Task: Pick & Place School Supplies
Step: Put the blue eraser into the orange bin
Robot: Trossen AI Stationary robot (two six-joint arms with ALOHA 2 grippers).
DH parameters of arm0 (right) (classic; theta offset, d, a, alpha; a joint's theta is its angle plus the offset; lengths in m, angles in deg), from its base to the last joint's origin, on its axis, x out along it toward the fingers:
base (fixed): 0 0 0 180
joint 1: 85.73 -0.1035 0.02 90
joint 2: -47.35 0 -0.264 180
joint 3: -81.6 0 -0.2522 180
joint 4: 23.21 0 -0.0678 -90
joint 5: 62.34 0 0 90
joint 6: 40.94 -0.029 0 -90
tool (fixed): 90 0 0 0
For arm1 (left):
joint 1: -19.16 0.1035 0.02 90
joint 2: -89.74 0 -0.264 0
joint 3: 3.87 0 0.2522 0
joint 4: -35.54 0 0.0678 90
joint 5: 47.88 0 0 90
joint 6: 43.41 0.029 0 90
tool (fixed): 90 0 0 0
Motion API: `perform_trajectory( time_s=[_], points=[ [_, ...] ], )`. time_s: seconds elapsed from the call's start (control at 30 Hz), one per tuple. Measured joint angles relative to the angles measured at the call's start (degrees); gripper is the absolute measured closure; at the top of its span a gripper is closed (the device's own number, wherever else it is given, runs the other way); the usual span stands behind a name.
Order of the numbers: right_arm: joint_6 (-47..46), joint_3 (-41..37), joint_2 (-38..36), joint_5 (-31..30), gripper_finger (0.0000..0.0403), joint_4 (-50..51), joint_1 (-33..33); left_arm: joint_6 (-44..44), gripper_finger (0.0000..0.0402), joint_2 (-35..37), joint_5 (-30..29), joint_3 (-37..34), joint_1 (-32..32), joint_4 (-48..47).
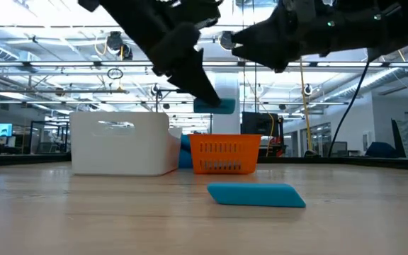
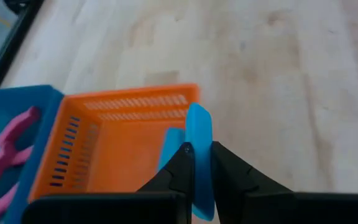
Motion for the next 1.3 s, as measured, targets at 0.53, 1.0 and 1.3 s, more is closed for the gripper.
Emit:
perform_trajectory(
  time_s=[0.53,1.0,1.3],
  points=[
    [0.52,-0.64,-1.2,0.03,0.0181,1.47,-0.36,-1.98,0.0366,-0.68,9.25,0.0,9.51,-0.08],
    [0.54,-0.67,-1.2,0.05,0.0181,1.49,-0.36,-1.53,0.0281,-0.68,8.43,0.0,9.59,1.75],
    [0.51,-0.71,-1.2,0.07,0.0181,2.43,-0.36,1.06,0.0262,3.77,8.89,0.0,7.19,-1.65]
  ],
)
